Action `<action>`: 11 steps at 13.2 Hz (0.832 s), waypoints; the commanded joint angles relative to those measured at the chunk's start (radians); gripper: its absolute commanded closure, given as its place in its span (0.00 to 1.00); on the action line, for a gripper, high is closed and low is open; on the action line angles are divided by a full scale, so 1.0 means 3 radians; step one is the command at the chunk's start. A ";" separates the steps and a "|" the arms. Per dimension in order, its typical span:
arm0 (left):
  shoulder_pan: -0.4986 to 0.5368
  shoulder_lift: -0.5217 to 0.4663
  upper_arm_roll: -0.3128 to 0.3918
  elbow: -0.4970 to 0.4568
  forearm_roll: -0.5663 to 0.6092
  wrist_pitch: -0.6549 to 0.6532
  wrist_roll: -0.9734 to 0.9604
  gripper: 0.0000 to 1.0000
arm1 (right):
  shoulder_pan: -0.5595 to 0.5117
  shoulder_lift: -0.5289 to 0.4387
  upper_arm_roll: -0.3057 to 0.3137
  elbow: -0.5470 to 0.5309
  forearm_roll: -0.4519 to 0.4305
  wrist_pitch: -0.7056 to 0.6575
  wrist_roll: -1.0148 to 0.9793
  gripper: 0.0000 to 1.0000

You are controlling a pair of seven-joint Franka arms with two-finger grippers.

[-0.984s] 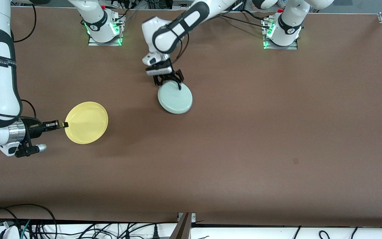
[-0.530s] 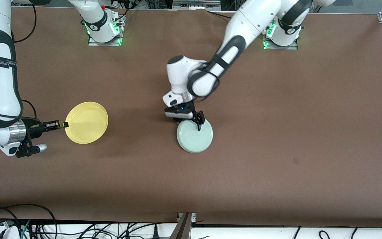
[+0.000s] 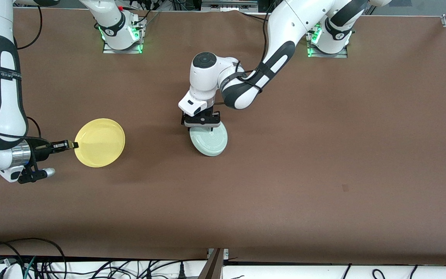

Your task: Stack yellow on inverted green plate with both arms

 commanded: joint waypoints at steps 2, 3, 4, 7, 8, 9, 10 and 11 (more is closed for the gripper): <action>0.0023 0.0016 -0.0029 0.0067 -0.0090 0.0024 -0.0008 0.00 | 0.0007 0.0003 0.0010 0.0034 -0.0080 -0.0041 -0.0018 1.00; 0.0028 0.0016 -0.0029 0.0087 -0.0085 0.0024 -0.0003 0.00 | 0.0012 0.0003 0.0010 0.0034 -0.0080 -0.0041 -0.0013 1.00; 0.0038 0.0006 -0.0024 0.0087 -0.0075 0.0024 0.0002 0.00 | 0.0023 0.0003 0.0010 0.0029 -0.0080 -0.0041 -0.0013 1.00; 0.0211 -0.0101 -0.0019 0.0041 -0.0120 -0.0022 0.0206 0.00 | 0.0170 0.0003 0.0010 -0.0007 -0.0085 -0.0020 0.0160 1.00; 0.0338 -0.0147 -0.0049 0.0026 -0.0131 -0.0088 0.0293 0.00 | 0.0211 0.0003 0.0010 -0.0052 -0.0085 0.0020 0.0161 1.00; 0.0522 -0.0188 -0.0181 0.0041 -0.0136 -0.0225 0.0425 0.00 | 0.0242 0.0003 0.0010 -0.0113 -0.0080 0.0091 0.0171 1.00; 0.0767 -0.0199 -0.0405 0.0071 -0.0136 -0.0398 0.0472 0.00 | 0.0268 0.0003 0.0010 -0.0185 -0.0054 0.0153 0.0176 1.00; 0.1063 -0.0199 -0.0681 0.0077 -0.0131 -0.0572 0.0483 0.00 | 0.0314 -0.0007 0.0015 -0.0257 -0.0039 0.0224 0.0176 1.00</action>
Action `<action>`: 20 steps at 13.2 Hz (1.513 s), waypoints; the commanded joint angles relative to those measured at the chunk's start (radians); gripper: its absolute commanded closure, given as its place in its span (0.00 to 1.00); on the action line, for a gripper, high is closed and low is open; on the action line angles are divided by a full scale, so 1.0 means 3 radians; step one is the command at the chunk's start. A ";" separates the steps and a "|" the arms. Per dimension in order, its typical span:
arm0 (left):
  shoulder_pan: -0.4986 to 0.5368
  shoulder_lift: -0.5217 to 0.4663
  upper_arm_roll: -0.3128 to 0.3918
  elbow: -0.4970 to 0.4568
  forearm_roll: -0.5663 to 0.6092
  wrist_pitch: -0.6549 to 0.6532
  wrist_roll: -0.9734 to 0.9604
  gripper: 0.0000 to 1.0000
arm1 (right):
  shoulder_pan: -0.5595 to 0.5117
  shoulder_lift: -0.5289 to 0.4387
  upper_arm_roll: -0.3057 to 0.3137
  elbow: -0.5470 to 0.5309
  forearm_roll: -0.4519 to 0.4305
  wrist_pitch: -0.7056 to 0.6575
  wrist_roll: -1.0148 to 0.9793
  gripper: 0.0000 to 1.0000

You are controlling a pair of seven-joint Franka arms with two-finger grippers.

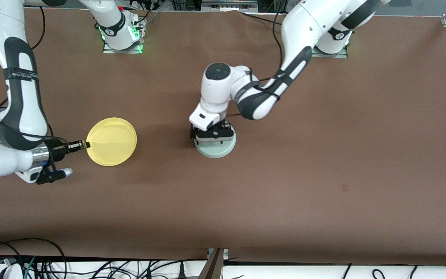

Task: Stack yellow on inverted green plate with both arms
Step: 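Carry the yellow plate onto green with the right gripper while the left gripper withdraws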

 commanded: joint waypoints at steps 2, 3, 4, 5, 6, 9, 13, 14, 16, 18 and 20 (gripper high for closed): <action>0.1138 -0.0129 -0.0958 -0.0045 -0.0100 -0.0490 0.0483 0.00 | 0.0129 -0.0032 0.0007 -0.0277 0.0023 0.0292 0.0117 1.00; 0.1395 -0.0129 -0.1168 -0.0040 -0.0100 -0.0623 0.0637 0.00 | 0.0180 -0.0032 0.0008 -0.0338 0.0119 0.0399 0.0219 1.00; 0.1605 -0.0129 -0.1312 -0.0035 -0.0090 -0.0746 0.0739 0.00 | 0.0252 -0.0037 0.0008 -0.0409 0.0217 0.0506 0.0316 1.00; 0.1779 -0.0139 -0.1404 -0.0035 -0.0064 -0.0843 0.0862 0.00 | 0.0333 -0.0042 0.0008 -0.0466 0.0238 0.0604 0.0439 1.00; 0.1927 -0.0215 -0.1471 -0.0035 -0.0064 -0.0971 0.1071 0.00 | 0.0415 -0.0047 0.0013 -0.0492 0.0243 0.0655 0.0607 1.00; 0.2240 -0.0598 -0.1513 -0.0035 -0.0125 -0.1440 0.1715 0.00 | 0.0732 -0.0088 0.0018 -0.0695 0.0421 0.0915 0.1011 1.00; 0.2791 -0.1053 -0.1885 -0.0030 -0.0350 -0.2172 0.2150 0.00 | 0.0973 -0.0236 0.0267 -0.1100 0.0499 0.1498 0.1558 1.00; 0.2960 -0.1140 -0.1987 -0.0030 -0.0350 -0.2305 0.2283 0.00 | 0.0979 -0.0246 0.0375 -0.1146 0.0499 0.1565 0.1701 1.00; 0.3242 -0.1233 -0.2192 -0.0020 -0.0350 -0.2525 0.2503 0.00 | 0.0999 -0.0262 0.0579 -0.1233 0.0494 0.1775 0.2003 1.00; 0.3487 -0.1305 -0.2396 0.0173 -0.0361 -0.2842 0.2647 0.00 | 0.1019 -0.0272 0.0692 -0.1244 0.0494 0.1831 0.2203 1.00; 0.3621 -0.1310 -0.2459 0.0343 -0.0361 -0.3134 0.2876 0.00 | 0.1121 -0.0272 0.0693 -0.1371 0.0489 0.2030 0.2235 1.00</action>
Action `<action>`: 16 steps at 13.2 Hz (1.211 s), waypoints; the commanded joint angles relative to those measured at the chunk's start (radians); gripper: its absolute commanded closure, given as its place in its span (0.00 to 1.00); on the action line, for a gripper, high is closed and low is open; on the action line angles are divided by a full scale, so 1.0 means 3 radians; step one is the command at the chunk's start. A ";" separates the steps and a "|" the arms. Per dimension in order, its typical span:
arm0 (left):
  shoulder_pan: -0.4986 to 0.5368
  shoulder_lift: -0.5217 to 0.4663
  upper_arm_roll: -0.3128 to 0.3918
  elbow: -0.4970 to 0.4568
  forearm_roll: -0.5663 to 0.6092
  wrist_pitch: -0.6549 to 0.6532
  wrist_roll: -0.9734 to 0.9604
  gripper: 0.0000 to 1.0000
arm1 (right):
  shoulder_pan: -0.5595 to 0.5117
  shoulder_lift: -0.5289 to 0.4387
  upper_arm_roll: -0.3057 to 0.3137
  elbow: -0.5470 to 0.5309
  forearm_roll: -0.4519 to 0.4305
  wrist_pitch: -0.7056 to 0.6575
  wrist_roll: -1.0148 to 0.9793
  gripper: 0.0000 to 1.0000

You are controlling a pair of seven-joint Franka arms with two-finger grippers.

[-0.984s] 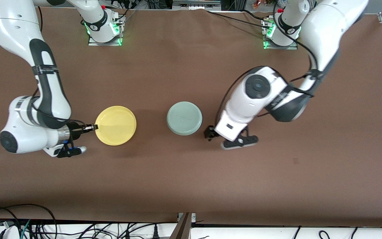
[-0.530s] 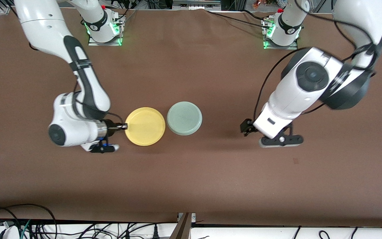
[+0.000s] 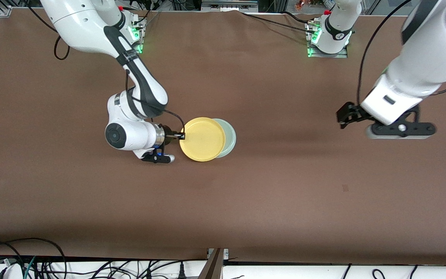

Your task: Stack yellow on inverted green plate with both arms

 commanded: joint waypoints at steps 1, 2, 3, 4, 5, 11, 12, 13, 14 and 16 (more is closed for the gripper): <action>0.0211 -0.0060 -0.0081 0.0222 -0.0103 -0.0371 0.0427 0.00 | 0.0091 -0.0115 0.0007 -0.0322 0.0047 0.0317 0.0057 1.00; 0.0257 -0.0060 -0.0081 0.0309 -0.0103 -0.0459 0.0585 0.00 | 0.0107 -0.0110 0.0012 -0.0368 0.0047 0.0369 0.0057 1.00; 0.0319 -0.0101 -0.0055 0.0386 -0.0129 -0.0515 0.0729 0.00 | 0.0142 -0.0110 0.0012 -0.0389 0.0047 0.0385 0.0057 1.00; 0.0426 -0.0359 0.0026 0.0366 -0.0296 -0.0521 0.0978 0.00 | 0.0209 -0.0110 0.0012 -0.0394 0.0052 0.0415 0.0062 1.00; 0.0447 -0.0423 0.0153 0.0371 -0.0394 -0.0546 0.1087 0.00 | 0.0245 -0.0110 0.0012 -0.0399 0.0052 0.0461 0.0108 1.00; -0.0803 -0.1138 0.2697 -0.0021 -0.1355 -0.0710 0.1661 0.00 | 0.0312 -0.0084 0.0007 -0.0430 0.0047 0.0543 0.0154 1.00; -0.1054 -0.1230 0.3035 -0.0189 -0.1391 -0.0680 0.1661 0.00 | 0.0317 -0.0079 0.0002 -0.0440 0.0042 0.0548 0.0154 1.00; -0.1244 -0.1322 0.3246 -0.0399 -0.1397 -0.0583 0.1635 0.00 | 0.0317 -0.0079 0.0002 -0.0450 0.0037 0.0548 0.0154 1.00; -0.1392 -0.1419 0.3425 -0.0593 -0.1427 -0.0451 0.1610 0.00 | 0.0317 -0.0079 -0.0003 -0.0450 0.0037 0.0548 0.0154 1.00; -0.1704 -0.1598 0.3768 -0.0972 -0.1514 -0.0139 0.1599 0.00 | 0.0317 -0.0074 -0.0009 -0.0445 0.0032 0.0569 0.0154 1.00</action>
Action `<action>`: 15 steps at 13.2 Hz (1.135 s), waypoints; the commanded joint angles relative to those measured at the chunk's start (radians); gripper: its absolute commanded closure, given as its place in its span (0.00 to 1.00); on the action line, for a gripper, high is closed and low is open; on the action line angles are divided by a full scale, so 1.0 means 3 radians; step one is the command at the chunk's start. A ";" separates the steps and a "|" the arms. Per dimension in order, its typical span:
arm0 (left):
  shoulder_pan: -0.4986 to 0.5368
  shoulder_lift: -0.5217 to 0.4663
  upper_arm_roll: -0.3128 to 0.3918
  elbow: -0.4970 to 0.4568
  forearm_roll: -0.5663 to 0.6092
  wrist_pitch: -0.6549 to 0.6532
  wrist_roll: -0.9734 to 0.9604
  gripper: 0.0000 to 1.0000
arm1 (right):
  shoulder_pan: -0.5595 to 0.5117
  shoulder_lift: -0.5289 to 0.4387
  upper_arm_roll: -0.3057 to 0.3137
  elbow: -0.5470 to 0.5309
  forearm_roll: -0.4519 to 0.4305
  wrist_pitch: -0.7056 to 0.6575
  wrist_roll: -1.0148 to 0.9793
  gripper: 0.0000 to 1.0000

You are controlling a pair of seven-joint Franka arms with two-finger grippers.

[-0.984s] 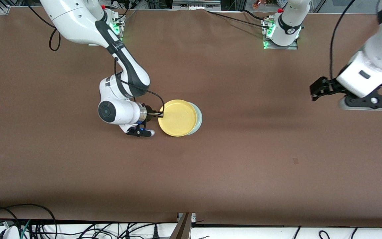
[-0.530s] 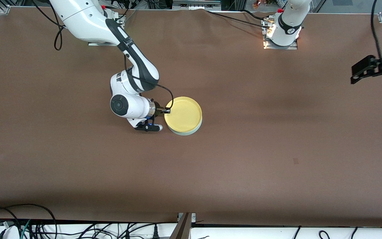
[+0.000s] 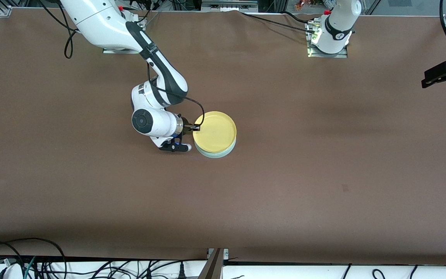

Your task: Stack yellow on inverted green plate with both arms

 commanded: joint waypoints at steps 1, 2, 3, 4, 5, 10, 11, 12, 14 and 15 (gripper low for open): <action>-0.0416 -0.0415 0.0413 -0.0662 -0.0100 0.0428 0.0007 0.00 | 0.0016 -0.0068 -0.0014 -0.0093 0.0032 0.0080 0.0030 1.00; -0.0417 -0.0396 0.0383 -0.0623 -0.0105 0.0419 -0.0089 0.00 | 0.0016 -0.0048 -0.0014 -0.0093 0.0032 0.0106 0.0030 1.00; -0.0433 -0.0375 0.0378 -0.0567 -0.0130 0.0449 -0.0156 0.00 | 0.0016 -0.0038 -0.0014 -0.0093 0.0032 0.0121 0.0030 1.00; -0.0448 -0.0360 0.0378 -0.0515 -0.0176 0.0449 -0.0172 0.00 | 0.0016 -0.0033 -0.0014 -0.0093 0.0032 0.0182 0.0030 1.00; -0.0453 -0.0355 0.0378 -0.0520 -0.0217 0.0505 -0.0198 0.00 | 0.0021 -0.0002 -0.0014 -0.0093 0.0032 0.0228 0.0030 1.00; -0.0407 -0.0273 0.0383 -0.0515 -0.0360 0.0884 -0.0152 0.00 | 0.0016 -0.0017 -0.0019 -0.0063 0.0032 0.0213 0.0019 0.00; -0.0402 -0.0258 0.0398 -0.0515 -0.0417 0.0879 -0.0147 0.00 | 0.0011 -0.0043 -0.0019 -0.0062 0.0032 0.0213 0.0019 0.00; -0.0407 -0.0247 0.0409 -0.0505 -0.0397 0.0874 -0.0152 0.00 | 0.0006 -0.0114 -0.0044 -0.0057 0.0027 0.0183 0.0009 0.00; -0.0417 -0.0237 0.0383 -0.0484 -0.0371 0.0869 -0.0182 0.00 | 0.0001 -0.0252 -0.0243 0.0110 -0.0065 -0.0193 -0.0042 0.00; -0.0417 -0.0202 0.0383 -0.0469 -0.0376 0.0869 -0.0188 0.00 | 0.0001 -0.0283 -0.0350 0.0294 -0.0177 -0.0515 -0.0052 0.00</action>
